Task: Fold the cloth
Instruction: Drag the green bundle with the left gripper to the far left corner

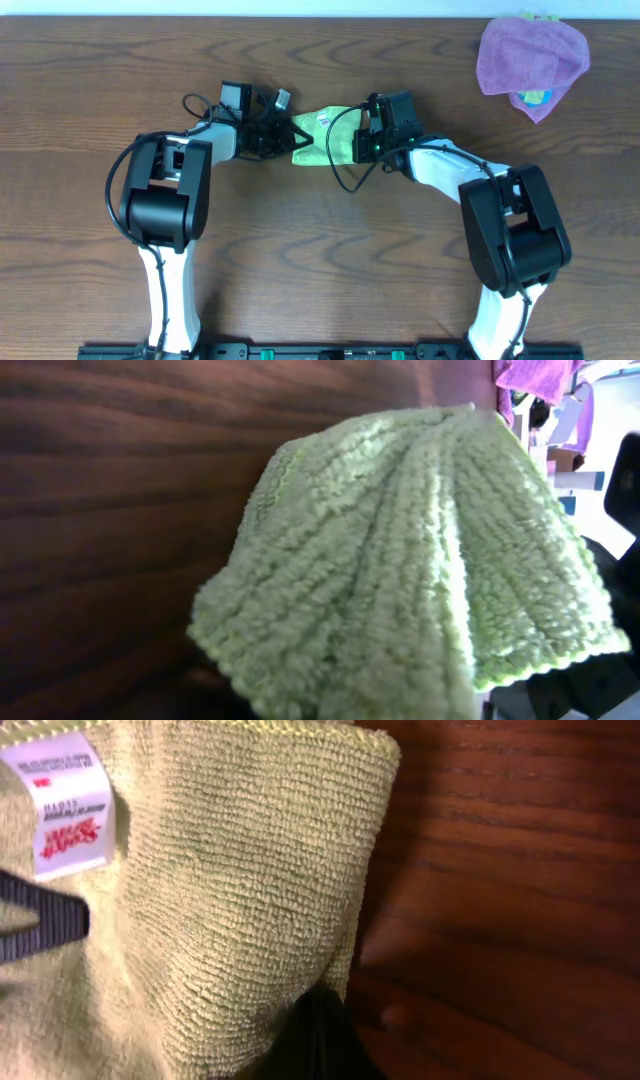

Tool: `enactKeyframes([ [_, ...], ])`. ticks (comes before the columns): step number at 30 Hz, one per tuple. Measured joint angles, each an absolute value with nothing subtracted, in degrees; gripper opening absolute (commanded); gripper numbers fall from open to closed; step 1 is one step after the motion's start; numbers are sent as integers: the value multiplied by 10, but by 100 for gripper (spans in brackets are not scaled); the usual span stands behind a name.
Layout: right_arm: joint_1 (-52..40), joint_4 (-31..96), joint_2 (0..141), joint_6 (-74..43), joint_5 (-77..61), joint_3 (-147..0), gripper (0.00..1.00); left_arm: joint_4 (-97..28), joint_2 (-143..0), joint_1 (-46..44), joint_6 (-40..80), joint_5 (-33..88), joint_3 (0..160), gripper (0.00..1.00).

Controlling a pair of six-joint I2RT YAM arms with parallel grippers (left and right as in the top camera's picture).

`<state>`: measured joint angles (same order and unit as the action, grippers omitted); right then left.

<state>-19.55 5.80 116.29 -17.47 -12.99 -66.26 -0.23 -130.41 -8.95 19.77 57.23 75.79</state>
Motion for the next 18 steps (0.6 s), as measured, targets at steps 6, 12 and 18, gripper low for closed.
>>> enactKeyframes([
  [6,-169,96,1167,-176,-180,-685,2,-104,-1330,-47,175,539,853,5],
  [12,-142,115,1152,-173,-197,-715,1,-209,-1349,-17,126,466,966,6],
  [18,-141,146,1139,-167,-199,-715,2,-291,-1350,-21,70,410,1098,6],
])
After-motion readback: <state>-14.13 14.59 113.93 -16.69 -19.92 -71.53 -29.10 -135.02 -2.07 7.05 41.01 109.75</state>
